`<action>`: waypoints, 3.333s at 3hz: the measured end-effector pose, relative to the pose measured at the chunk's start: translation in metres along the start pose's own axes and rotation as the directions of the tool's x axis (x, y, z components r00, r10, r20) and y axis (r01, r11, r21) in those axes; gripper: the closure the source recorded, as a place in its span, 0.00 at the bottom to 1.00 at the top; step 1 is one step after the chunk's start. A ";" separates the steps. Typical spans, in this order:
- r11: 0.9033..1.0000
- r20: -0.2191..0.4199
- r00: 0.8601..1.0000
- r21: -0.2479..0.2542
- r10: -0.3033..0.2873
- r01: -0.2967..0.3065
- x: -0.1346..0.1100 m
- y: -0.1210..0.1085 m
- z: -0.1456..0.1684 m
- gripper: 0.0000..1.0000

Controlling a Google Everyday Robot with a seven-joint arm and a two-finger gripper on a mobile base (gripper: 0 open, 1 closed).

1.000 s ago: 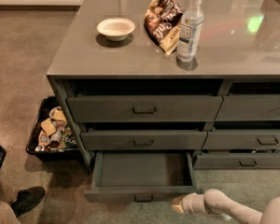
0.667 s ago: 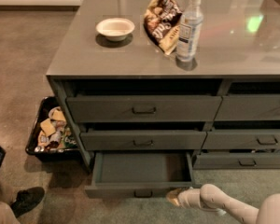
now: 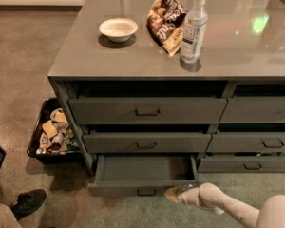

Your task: Close bottom drawer

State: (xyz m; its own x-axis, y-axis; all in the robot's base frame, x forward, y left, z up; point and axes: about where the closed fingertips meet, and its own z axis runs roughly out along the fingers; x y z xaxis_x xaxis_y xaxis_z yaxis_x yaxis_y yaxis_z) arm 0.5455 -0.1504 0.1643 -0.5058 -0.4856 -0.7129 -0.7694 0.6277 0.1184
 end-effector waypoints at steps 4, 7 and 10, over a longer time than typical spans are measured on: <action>0.998 0.052 0.999 0.061 0.017 -0.020 -0.032 -0.025 0.019 1.00; 0.992 0.143 0.988 0.124 -0.049 0.032 -0.090 -0.069 0.035 1.00; 0.990 0.160 0.985 0.131 -0.071 0.050 -0.117 -0.082 0.051 1.00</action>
Offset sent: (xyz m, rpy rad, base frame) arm 0.0965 0.0319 0.0308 0.0106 -0.1167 -0.1321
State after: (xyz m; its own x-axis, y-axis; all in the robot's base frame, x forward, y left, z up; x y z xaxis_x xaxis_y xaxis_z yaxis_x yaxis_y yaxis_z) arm 0.6878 -0.1139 0.2031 -0.3808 -0.4252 -0.8211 -0.7360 0.6769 -0.0092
